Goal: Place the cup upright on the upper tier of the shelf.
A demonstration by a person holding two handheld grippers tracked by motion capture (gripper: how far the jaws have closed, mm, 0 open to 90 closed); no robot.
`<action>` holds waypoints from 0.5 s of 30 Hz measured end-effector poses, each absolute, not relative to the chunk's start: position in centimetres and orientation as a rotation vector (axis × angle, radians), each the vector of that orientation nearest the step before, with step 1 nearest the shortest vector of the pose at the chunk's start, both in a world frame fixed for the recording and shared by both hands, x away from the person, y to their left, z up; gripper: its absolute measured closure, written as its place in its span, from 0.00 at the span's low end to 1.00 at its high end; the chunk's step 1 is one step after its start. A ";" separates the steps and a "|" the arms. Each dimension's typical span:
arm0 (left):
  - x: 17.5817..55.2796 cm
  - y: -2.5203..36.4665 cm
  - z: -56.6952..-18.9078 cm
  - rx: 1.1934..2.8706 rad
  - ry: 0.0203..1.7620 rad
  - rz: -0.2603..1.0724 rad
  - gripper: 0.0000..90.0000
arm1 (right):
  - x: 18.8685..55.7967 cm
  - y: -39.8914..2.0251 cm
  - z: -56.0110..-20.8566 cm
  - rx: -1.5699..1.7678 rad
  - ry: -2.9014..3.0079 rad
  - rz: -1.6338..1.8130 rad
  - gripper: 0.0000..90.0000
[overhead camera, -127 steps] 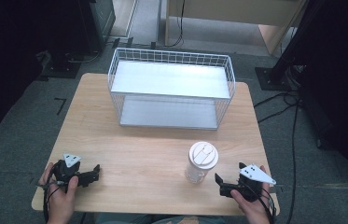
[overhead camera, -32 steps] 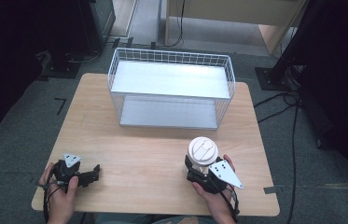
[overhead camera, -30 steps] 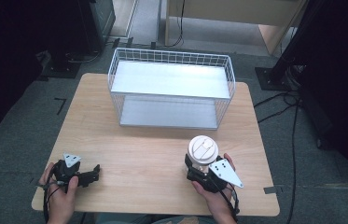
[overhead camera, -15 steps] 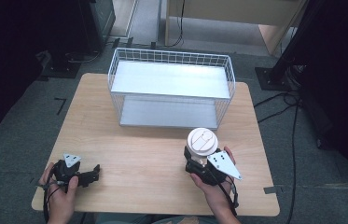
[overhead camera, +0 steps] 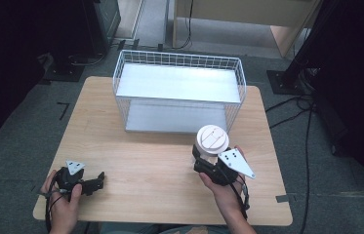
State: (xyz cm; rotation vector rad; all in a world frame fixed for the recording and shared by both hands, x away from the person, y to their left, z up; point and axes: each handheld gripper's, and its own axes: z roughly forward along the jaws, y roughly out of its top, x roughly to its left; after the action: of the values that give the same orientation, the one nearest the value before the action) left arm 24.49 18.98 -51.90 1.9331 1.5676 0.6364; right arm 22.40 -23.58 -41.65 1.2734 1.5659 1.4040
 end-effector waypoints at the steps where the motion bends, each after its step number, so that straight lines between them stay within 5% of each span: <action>1: 24.5 19.0 -51.9 1.929 1.569 0.637 0.00 | 22.5 -23.6 -41.5 1.268 1.565 1.402 0.18; 15: 24.5 19.0 -51.9 1.931 1.567 0.639 0.00 | 23.7 -23.5 -38.9 1.264 1.538 1.394 0.18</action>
State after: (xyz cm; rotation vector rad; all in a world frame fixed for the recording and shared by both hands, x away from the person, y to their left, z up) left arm 24.50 18.98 -51.92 1.9314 1.5668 0.6393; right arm 23.75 -23.54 -38.92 1.2641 1.5384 1.3937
